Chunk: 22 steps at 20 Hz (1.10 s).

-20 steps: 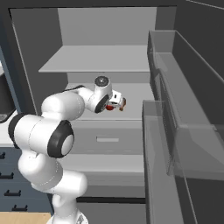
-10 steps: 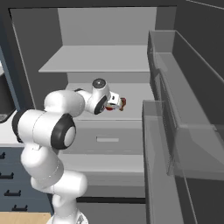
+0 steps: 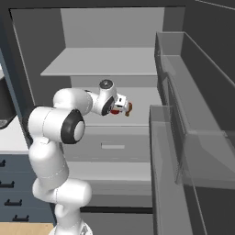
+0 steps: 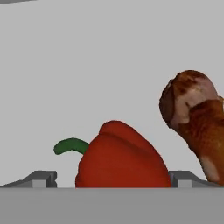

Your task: Place one bell pepper and one chicken drumstick in each tupperware on the nearby counter, to pack two identical lunches.

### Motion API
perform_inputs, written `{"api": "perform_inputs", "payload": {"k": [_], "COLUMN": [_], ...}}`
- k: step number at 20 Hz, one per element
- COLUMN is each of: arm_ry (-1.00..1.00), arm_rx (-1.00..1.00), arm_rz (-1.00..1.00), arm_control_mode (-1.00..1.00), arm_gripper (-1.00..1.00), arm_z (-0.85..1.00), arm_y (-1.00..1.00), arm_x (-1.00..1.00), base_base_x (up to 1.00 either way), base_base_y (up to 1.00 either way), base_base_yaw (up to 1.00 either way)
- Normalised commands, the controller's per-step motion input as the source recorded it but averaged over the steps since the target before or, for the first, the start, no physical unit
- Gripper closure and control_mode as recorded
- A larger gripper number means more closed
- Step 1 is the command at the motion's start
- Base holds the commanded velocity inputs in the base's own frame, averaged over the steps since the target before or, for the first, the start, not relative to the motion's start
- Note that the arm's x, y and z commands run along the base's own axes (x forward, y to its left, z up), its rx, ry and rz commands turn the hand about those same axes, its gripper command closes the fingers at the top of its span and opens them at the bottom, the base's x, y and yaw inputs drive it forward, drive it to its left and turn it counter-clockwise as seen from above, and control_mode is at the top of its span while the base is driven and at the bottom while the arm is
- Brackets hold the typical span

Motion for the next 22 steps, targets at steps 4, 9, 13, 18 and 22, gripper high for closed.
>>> {"api": "perform_inputs", "payload": {"k": [4, 9, 13, 18, 22], "arm_ry": [0.00, 0.00, -0.01, -0.08, -0.03], "arm_rx": [0.00, -0.02, 0.00, 0.04, 0.02], "arm_rz": [0.00, 0.00, 0.00, 0.00, 0.00], "arm_control_mode": [-1.00, -1.00, -1.00, -1.00, -1.00], "arm_gripper": [-1.00, 1.00, 1.00, 1.00, 1.00], "arm_z": [-0.14, -0.17, 0.00, 0.11, 0.56], "arm_y": [-0.06, 0.00, 0.00, -0.18, -0.33], "arm_x": [0.02, 0.01, -0.03, -0.91, -1.00], "base_base_x": [0.00, 0.00, 0.00, 0.00, 0.00], "base_base_y": [0.00, 0.00, 0.00, 0.00, 0.00], "base_base_yaw": [0.00, 0.00, 0.00, 0.00, 0.00]}}
